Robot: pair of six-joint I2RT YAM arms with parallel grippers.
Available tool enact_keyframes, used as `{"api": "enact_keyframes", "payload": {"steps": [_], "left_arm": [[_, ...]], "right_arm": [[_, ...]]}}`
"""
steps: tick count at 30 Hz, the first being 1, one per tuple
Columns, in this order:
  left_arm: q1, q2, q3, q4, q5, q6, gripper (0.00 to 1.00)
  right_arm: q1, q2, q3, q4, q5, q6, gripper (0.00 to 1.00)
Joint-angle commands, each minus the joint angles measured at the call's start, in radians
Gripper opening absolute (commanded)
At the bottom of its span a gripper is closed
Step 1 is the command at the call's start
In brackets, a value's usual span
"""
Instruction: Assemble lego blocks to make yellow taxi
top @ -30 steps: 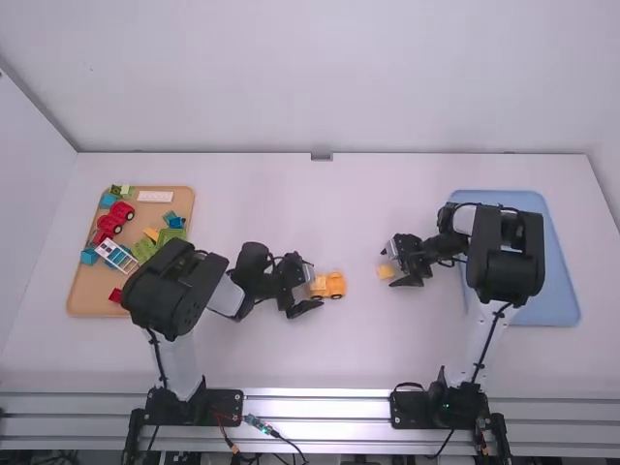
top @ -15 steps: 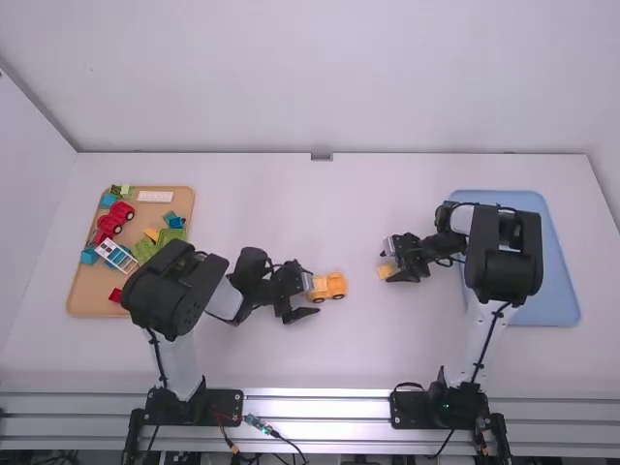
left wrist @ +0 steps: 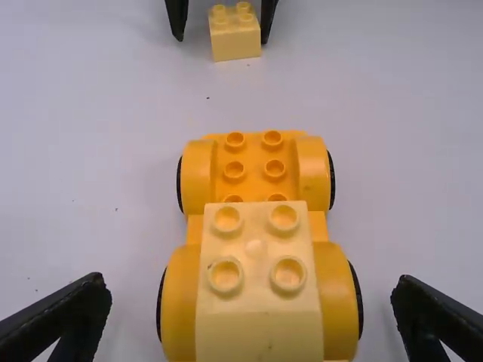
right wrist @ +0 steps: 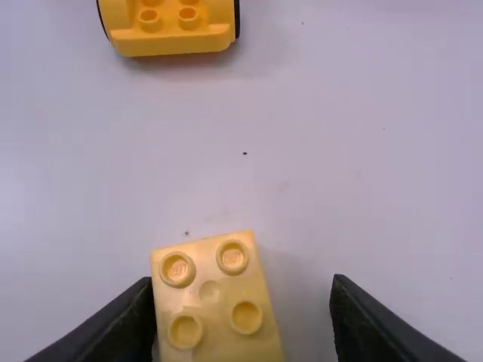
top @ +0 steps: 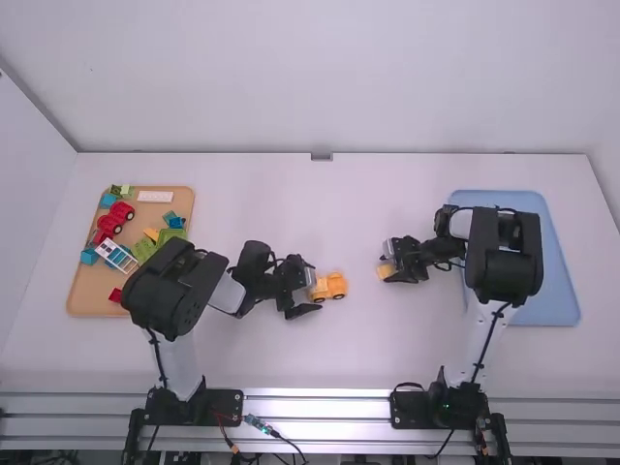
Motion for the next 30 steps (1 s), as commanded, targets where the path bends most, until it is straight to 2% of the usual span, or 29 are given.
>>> {"api": "enact_keyframes", "payload": {"steps": [1,7,14,24,30], "left_arm": [[-0.004,0.006,0.021,-0.002,0.030,0.009,0.99],[-0.004,0.006,0.010,0.017,0.026,0.008,0.99],[-0.004,0.006,0.022,-0.011,0.026,0.009,0.99],[-0.004,0.006,0.045,-0.058,0.027,0.009,0.99],[-0.004,0.006,0.032,-0.027,0.026,0.008,0.99]], "right_arm": [[0.001,0.015,-0.022,0.014,0.013,0.031,0.56],[0.000,0.015,-0.017,0.003,0.007,0.026,0.54],[0.000,0.015,0.055,-0.154,0.009,-0.088,0.55],[0.000,0.015,0.014,-0.082,0.008,-0.046,0.51],[0.000,0.015,0.013,-0.068,0.008,-0.016,0.43]]}}
